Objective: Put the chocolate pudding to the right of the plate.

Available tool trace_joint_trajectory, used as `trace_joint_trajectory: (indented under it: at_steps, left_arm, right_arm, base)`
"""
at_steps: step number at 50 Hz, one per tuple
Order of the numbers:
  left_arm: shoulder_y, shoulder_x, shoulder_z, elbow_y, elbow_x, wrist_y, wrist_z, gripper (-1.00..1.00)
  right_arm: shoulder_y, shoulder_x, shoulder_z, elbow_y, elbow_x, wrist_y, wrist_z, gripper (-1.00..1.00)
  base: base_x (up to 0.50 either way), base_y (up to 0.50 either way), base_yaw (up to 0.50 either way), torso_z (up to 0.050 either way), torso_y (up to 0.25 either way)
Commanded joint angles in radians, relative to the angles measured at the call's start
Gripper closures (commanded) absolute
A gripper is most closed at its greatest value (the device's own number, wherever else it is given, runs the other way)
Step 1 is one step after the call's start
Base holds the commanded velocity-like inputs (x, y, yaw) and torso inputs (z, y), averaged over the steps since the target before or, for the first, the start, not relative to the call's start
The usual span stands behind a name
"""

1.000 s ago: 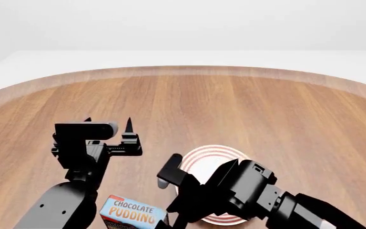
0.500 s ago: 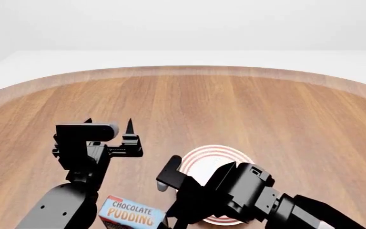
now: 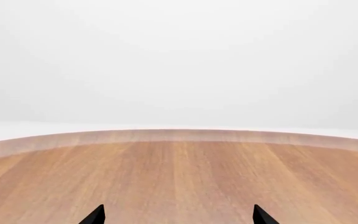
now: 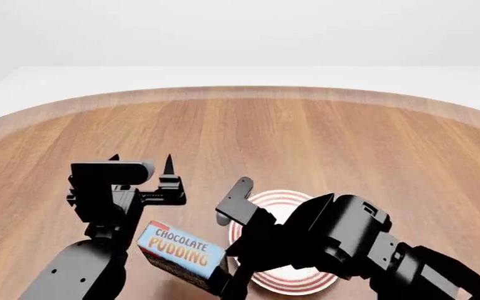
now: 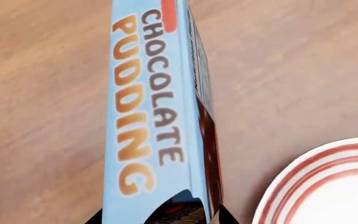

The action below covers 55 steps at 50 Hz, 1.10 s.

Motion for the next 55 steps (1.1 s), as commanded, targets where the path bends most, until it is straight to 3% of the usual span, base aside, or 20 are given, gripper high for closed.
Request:
trace_joint_trajectory:
  at_steps: [1, 33, 44, 55]
  left_arm:
    - [0.000, -0.004, -0.002, -0.001, -0.004, 0.004, -0.004, -1.00]
    - [0.005, -0.013, 0.000, -0.004, -0.014, 0.015, -0.015, -1.00]
    - [0.005, -0.015, 0.005, -0.010, -0.015, 0.021, -0.016, -1.00]
    - [0.004, -0.015, 0.010, -0.018, -0.017, 0.026, -0.018, -1.00]
  right_arm:
    - [0.010, 0.053, 0.099, -0.048, 0.053, 0.061, 0.092, 1.00]
    - [-0.109, 0.326, 0.564, -0.002, 0.252, 0.110, 0.490, 1.00]
    - [-0.125, 0.397, 0.667, -0.026, 0.322, 0.144, 0.596, 1.00]
    - [-0.151, 0.471, 0.729, -0.007, 0.342, 0.126, 0.607, 1.00]
  base:
    - [0.00, 0.00, 0.00, 0.000, 0.000]
    - [0.00, 0.00, 0.00, 0.000, 0.000]
    - [0.00, 0.00, 0.00, 0.000, 0.000]
    - [0.00, 0.00, 0.00, 0.000, 0.000]
